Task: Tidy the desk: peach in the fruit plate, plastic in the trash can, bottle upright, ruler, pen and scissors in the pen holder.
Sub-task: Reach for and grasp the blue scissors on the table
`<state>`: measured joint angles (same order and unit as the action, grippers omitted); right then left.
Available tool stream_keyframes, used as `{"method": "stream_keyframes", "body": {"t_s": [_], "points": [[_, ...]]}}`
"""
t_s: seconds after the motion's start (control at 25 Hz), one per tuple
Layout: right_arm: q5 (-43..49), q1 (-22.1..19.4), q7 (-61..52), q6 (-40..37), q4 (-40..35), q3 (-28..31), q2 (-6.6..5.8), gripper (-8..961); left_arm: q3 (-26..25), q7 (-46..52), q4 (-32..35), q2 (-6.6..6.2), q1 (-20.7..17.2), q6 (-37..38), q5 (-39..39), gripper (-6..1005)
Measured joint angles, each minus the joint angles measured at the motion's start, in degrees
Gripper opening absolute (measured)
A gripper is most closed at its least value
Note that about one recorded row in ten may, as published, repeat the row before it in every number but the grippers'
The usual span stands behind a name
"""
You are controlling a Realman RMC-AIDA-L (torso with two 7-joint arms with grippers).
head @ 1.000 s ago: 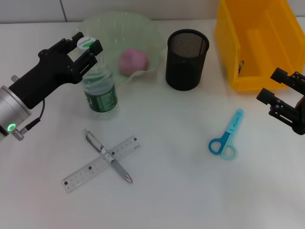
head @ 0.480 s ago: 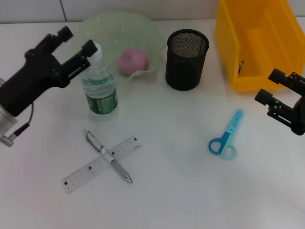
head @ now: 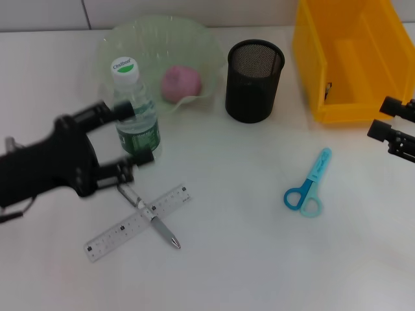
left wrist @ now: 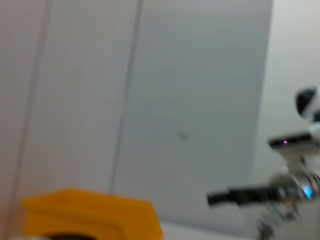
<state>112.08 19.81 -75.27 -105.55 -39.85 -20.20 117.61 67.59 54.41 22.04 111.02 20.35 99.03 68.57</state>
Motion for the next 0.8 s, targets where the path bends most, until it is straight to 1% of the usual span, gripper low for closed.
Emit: {"method": "stream_keyframes", "body": {"t_s": [0.04, 0.08, 0.12, 0.16, 0.24, 0.28, 0.32, 0.36, 0.4, 0.44, 0.48, 0.52, 0.56, 0.6, 0.64, 0.68, 0.72, 0.76, 0.8], "points": [[0.0, 0.0, 0.0, 0.0, 0.0, 0.0, 0.0, 652, 0.0, 0.0, 0.0, 0.0, 0.0, 0.0, 0.0, 808], [1.8, 0.4, -2.3, -0.8, -1.8, -0.1, 0.0, 652, -0.2, 0.9, 0.8, -0.08, 0.3, -0.3, 3.9, 808], [6.1, 1.6, -7.8, -2.7, -6.7, -0.8, -0.01, 652, -0.4, 2.7, 1.7, 0.18, 1.2, -2.1, 10.8, 808], [6.1, 1.6, -7.8, -2.7, -6.7, -0.8, -0.01, 652, -0.4, 2.7, 1.7, 0.18, 1.2, -2.1, 10.8, 808], [9.9, 2.7, -14.0, -4.8, -11.5, -2.9, -0.01, 652, -0.4, 4.3, 1.8, 0.82, 2.4, -4.1, 15.4, 808], [11.6, 3.3, -18.1, -5.9, -14.8, -4.9, -0.01, 652, -0.4, 5.0, 1.8, 1.42, 3.1, -5.3, 17.1, 808], [14.0, 4.3, -26.2, -7.2, -21.4, -9.4, 0.07, 652, -0.4, 5.2, 1.9, 1.54, 3.3, -5.7, 17.4, 808], [14.0, 4.3, -26.2, -7.2, -21.4, -9.4, 0.07, 652, -0.4, 5.5, 1.9, 1.84, 3.6, -6.4, 18.0, 808], [16.2, 5.1, -33.7, -7.5, -27.1, -14.1, 0.27, 652, -0.4, 5.5, 1.9, 1.84, 3.6, -6.4, 18.0, 808], [16.2, 5.1, -33.7, -7.5, -27.1, -14.1, 0.27, 652, -0.4, 5.7, 1.9, 2.11, 4.0, -7.2, 18.4, 808], [17.4, 5.7, -37.5, -7.5, -29.6, -16.2, 0.35, 652, -0.4, 5.7, 1.9, 2.11, 4.0, -7.2, 18.4, 808], [20.0, 7.1, -44.4, -7.5, -33.3, -19.9, 0.4, 652, -0.4, 5.7, 1.9, 2.11, 4.0, -7.2, 18.4, 809], [20.0, 7.1, -44.4, -7.5, -33.3, -19.9, 0.4, 652, -0.2, 6.1, 2.0, 2.79, 4.7, -9.0, 19.3, 809], [22.4, 8.7, -49.8, -7.2, -35.2, -22.7, 0.4, 652, -0.2, 6.1, 2.0, 2.79, 4.7, -9.0, 19.3, 809], [22.4, 8.7, -49.8, -7.2, -35.2, -22.7, 0.4, 652, -0.2, 6.4, 2.0, 3.22, 5.1, -9.8, 20.2, 809], [23.5, 9.3, -51.8, -6.9, -35.8, -23.9, 0.39, 652, -0.2, 6.4, 2.0, 3.22, 5.1, -9.8, 20.2, 809], [26.7, 11.0, -55.3, -5.8, -36.4, -26.1, 0.41, 652, -0.2, 6.4, 2.0, 3.22, 5.1, -9.8, 20.2, 809], [26.7, 11.0, -55.3, -5.8, -36.4, -26.1, 0.41, 652, -0.2, 6.4, 2.0, 3.22, 5.1, -9.8, 20.2, 809], [30.5, 12.6, -57.8, -4.5, -36.4, -27.8, 0.49, 652, -0.5, 6.8, 2.2, 3.79, 5.6, -10.5, 22.0, 809]]}}
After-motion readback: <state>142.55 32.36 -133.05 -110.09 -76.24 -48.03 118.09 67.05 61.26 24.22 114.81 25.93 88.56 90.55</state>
